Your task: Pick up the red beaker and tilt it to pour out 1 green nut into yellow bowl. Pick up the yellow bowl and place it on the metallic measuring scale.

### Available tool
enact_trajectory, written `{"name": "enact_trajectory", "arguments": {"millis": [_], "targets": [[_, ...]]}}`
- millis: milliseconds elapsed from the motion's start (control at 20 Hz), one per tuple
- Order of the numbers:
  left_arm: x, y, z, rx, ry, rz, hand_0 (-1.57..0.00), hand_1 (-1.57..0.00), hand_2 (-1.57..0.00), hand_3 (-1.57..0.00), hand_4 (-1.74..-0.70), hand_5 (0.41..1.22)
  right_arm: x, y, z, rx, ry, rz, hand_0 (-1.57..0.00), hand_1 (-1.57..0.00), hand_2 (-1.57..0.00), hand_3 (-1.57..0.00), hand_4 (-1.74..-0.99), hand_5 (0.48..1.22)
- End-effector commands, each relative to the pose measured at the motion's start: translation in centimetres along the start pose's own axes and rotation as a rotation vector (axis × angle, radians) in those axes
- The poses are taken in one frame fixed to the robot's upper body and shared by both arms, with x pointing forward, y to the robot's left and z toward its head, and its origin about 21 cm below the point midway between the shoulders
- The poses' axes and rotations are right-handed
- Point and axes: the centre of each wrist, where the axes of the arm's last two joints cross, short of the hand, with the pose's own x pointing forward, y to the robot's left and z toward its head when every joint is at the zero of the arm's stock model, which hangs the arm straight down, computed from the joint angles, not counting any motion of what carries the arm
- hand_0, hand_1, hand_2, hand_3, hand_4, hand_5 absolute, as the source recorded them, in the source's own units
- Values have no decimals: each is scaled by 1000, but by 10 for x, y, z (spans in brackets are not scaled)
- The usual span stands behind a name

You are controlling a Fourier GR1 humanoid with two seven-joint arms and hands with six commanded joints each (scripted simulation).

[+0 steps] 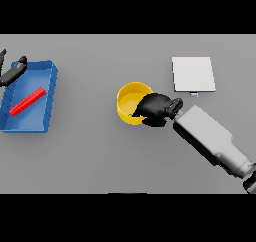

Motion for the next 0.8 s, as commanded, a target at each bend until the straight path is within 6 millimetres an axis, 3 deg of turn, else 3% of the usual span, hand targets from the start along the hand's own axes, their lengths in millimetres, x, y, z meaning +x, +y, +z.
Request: {"name": "enact_trajectory", "arguments": {"millis": [0, 150, 450, 750], "targets": [[0, -2, 0, 1, -5, 1, 1, 1, 1, 1, -725, 698, 0, -3, 0, 6, 11, 11, -1356, -1341, -1192, -1041, -1660, 1163], [0, -4, 1, -8, 6, -6, 1, 1, 1, 1, -719, 697, 0, -3, 0, -19, 13, 16, -1461, -1453, -1264, -1218, -1699, 1191], [3, -4, -1, -7, 18, -4, 1, 1, 1, 1, -717, 696, -8, -13, 15, -52, 39, -17, -1542, -1540, -1331, -1340, -1730, 1213], [0, -5, 0, -18, 17, -16, 1, 1, 1, 1, -722, 688, -14, -39, 47, -113, 85, -36, -1563, -1563, -1432, -1208, -1738, 1219]]}}
